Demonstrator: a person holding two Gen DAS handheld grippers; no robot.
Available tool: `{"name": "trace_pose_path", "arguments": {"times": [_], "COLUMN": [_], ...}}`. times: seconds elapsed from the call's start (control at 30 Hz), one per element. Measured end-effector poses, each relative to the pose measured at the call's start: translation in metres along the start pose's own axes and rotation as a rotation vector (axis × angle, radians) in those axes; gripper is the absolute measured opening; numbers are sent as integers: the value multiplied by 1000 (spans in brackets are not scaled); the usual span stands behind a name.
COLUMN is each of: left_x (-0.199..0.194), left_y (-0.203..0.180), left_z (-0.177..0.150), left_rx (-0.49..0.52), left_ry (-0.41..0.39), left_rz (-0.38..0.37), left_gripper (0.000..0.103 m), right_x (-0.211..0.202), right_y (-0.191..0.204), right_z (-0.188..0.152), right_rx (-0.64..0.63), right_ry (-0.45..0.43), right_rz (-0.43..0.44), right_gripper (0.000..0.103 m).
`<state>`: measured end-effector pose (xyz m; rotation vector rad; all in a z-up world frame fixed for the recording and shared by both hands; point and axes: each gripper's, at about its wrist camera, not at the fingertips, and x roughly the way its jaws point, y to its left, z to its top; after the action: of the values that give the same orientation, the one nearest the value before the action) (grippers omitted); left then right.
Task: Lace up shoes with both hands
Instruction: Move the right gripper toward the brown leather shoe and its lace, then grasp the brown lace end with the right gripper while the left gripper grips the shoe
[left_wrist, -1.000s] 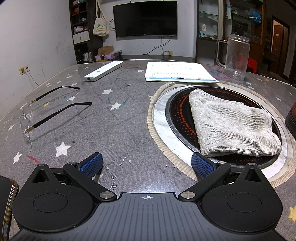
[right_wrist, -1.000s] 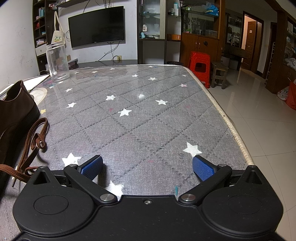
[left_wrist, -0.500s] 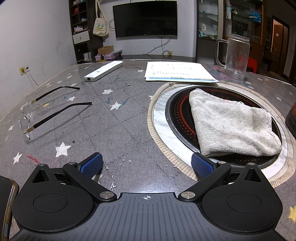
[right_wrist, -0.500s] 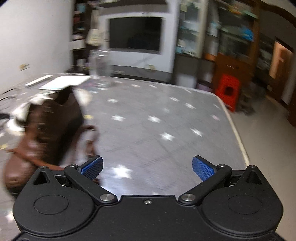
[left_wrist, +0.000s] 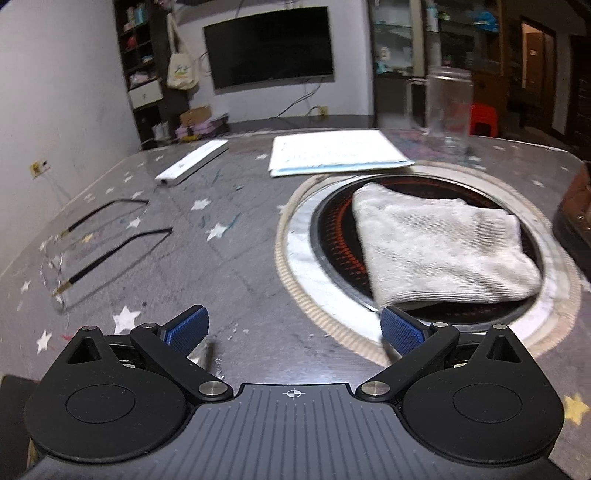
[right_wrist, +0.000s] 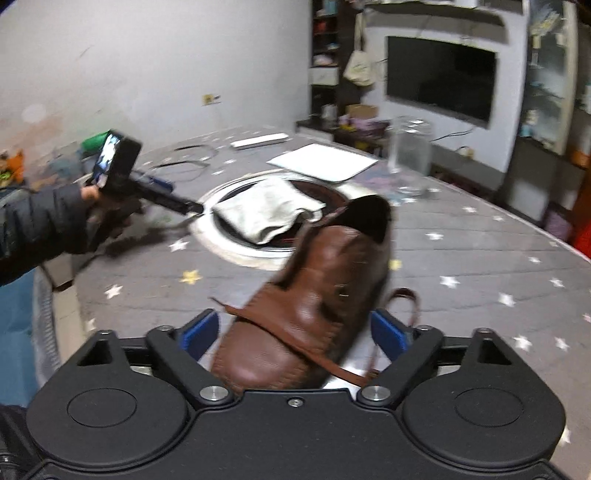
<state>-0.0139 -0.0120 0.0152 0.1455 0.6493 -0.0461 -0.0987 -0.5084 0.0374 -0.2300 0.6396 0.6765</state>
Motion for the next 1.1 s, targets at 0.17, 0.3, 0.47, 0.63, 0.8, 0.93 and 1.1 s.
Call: {"name": "trace_pose_path", "arguments": {"times": [0.17,0.3,0.47,0.63,0.8,0.93,1.1], "left_x": [-13,-21,-27,-37,-56,-70,-93], "left_y": [-4,-10,-22,-37,-67,-83,-111], "left_z": [1,1,2,5,6,9,10], "left_rx": [48,97,162,221,273,340,465], "left_ry": [-21,-33,-61,-107,-148,-169,-218], "left_rz": [-32,-75,-122,-162,-190,-236,-335], "left_gripper": [99,99,99,99,99,98,94], "right_x": [18,23,26,28,27,28,12], "right_y": [8,14,23,26,24,22,24], "right_z": [11,3,2,7,7,5,3], "right_rx": [-40,-116,-223,-273,-313,-304,-309], "right_ry": [43,66,111,136,152,165,119], "right_rz": [41,41,43,23,8,22,-3], "right_gripper": [60,56,29,21,13,6,3]}}
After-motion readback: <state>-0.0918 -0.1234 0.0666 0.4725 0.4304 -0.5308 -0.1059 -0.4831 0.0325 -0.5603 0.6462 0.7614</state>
